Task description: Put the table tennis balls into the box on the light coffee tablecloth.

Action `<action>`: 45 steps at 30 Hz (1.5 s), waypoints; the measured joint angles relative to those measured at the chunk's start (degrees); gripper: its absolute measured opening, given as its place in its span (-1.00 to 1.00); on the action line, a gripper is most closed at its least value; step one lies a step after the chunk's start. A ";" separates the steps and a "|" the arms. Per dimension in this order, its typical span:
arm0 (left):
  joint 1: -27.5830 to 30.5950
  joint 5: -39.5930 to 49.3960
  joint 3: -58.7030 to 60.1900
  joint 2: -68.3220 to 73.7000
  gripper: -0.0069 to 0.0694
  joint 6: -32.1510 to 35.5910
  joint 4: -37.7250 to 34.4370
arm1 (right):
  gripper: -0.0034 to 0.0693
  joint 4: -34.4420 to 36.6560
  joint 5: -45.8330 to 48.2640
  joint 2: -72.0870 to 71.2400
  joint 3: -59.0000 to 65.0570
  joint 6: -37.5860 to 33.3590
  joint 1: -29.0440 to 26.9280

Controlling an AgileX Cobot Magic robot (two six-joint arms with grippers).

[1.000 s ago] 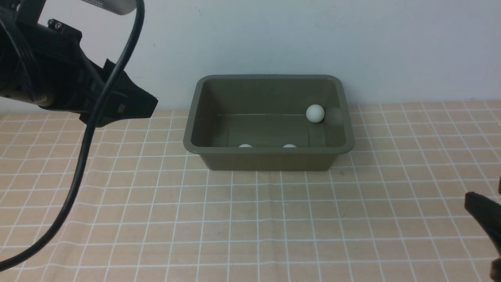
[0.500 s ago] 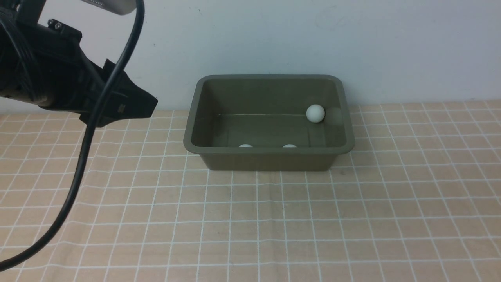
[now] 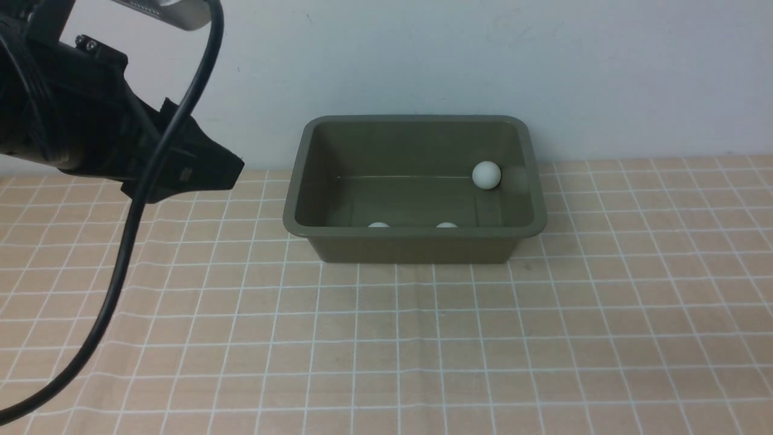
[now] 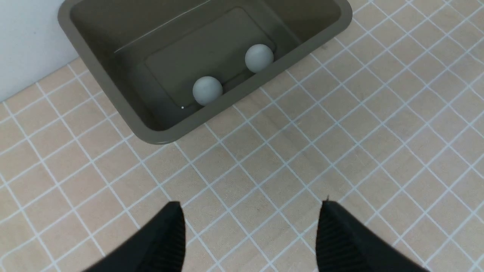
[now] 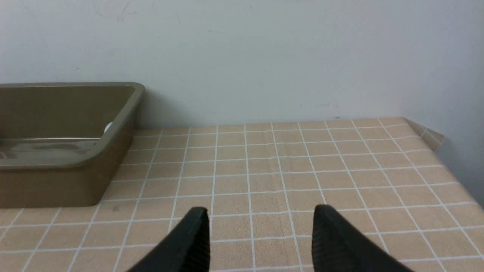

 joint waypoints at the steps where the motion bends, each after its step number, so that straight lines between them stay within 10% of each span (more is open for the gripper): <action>1: 0.00 0.00 0.00 0.00 0.19 0.01 0.00 | 0.05 0.00 -0.01 -0.37 0.59 0.00 0.00; 45: 0.00 1.27 0.00 0.00 0.19 0.01 -0.21 | 0.05 2.80 2.09 -6.55 8.91 0.13 0.00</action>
